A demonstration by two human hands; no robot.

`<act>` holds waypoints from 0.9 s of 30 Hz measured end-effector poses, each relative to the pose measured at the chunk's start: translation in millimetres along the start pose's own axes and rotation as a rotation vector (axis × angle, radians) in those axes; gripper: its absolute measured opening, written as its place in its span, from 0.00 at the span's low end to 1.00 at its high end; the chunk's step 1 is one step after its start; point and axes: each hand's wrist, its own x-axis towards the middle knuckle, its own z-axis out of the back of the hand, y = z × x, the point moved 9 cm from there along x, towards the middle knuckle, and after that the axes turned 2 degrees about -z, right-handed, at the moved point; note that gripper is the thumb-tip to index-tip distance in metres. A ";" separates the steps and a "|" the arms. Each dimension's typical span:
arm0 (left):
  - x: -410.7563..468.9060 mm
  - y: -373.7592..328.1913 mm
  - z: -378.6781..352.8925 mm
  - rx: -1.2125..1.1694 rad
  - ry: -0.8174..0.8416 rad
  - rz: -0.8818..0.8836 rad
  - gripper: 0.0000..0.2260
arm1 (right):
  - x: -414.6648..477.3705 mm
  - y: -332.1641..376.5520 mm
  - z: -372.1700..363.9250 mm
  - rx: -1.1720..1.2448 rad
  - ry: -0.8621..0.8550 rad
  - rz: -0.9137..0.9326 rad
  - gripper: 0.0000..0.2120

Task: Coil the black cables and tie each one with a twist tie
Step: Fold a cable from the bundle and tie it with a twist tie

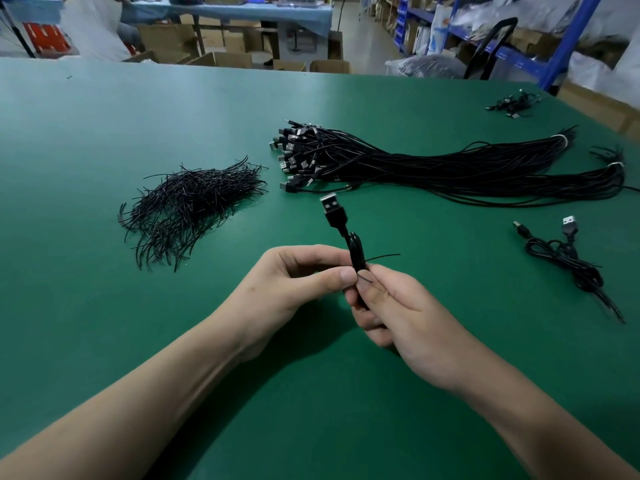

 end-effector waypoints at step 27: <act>-2.8 -10.2 -8.6 0.014 -0.027 -0.061 0.04 | -10.3 -3.0 -18.8 0.316 0.283 -0.120 0.10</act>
